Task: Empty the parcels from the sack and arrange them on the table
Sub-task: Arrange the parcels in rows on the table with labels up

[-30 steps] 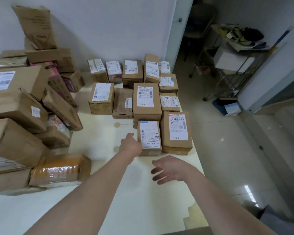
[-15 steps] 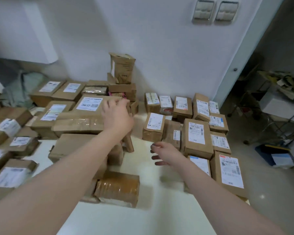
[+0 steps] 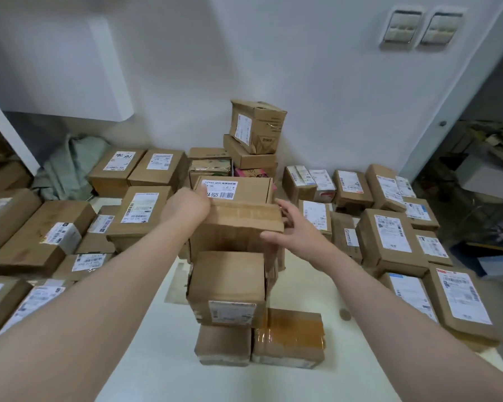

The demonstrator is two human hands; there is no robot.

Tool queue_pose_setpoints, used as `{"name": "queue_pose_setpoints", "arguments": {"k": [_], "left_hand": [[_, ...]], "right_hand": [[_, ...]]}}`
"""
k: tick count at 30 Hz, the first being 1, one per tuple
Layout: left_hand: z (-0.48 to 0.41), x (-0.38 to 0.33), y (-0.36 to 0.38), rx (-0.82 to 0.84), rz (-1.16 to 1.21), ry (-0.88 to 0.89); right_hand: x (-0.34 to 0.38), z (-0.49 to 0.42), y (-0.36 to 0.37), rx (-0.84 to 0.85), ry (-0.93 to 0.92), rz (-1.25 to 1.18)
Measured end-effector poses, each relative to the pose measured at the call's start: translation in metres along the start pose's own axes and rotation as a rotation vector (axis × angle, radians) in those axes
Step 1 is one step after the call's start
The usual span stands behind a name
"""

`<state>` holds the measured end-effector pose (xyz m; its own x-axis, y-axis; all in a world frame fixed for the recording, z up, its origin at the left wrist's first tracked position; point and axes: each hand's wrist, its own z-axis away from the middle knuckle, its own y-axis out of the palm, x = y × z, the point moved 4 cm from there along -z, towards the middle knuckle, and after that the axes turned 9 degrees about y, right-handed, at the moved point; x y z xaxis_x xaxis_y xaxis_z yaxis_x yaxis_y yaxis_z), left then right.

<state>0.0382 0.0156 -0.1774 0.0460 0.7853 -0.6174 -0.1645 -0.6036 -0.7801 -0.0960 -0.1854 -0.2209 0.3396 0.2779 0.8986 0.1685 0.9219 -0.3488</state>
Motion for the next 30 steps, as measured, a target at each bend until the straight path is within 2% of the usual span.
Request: {"name": "queue_pose_setpoints", "arguments": {"k": [2,5,9,11,14,17,18,20,22,24,26,30], "left_hand": [[0.002,-0.018,-0.006,-0.062,0.119,0.012],[0.01,-0.05,-0.005,-0.065,0.24,0.045],[0.032,-0.092,0.021,0.035,0.317,0.138],[0.046,-0.111,0.036,0.072,0.304,0.185],[0.061,-0.135,0.061,0.123,0.324,0.246],[0.081,-0.155,0.095,0.203,0.336,0.277],[0.089,-0.16,0.107,0.227,0.303,0.279],[0.103,-0.163,0.132,0.263,0.265,0.259],[0.112,-0.159,0.157,0.311,0.339,0.178],[0.119,-0.148,0.179,0.359,0.474,0.094],[0.121,-0.136,0.199,0.381,0.552,0.091],[0.121,-0.12,0.217,0.314,0.588,0.056]], "right_hand": [[-0.002,0.009,-0.016,-0.065,0.025,-0.131],[-0.008,0.027,-0.042,-0.208,0.072,-0.237],[-0.032,0.058,-0.077,-0.372,0.128,-0.393],[-0.044,0.073,-0.09,-0.366,0.152,-0.423],[-0.063,0.096,-0.103,-0.365,0.268,-0.588],[-0.087,0.115,-0.12,-0.482,0.403,-0.776],[-0.096,0.121,-0.125,-0.537,0.444,-0.794],[-0.113,0.131,-0.127,-0.578,0.502,-0.679],[-0.134,0.136,-0.127,-0.607,0.498,-0.578],[-0.155,0.138,-0.126,-0.617,0.447,-0.619],[-0.172,0.14,-0.125,-0.581,0.421,-0.661],[-0.187,0.147,-0.127,-0.539,0.493,-0.794]]}}
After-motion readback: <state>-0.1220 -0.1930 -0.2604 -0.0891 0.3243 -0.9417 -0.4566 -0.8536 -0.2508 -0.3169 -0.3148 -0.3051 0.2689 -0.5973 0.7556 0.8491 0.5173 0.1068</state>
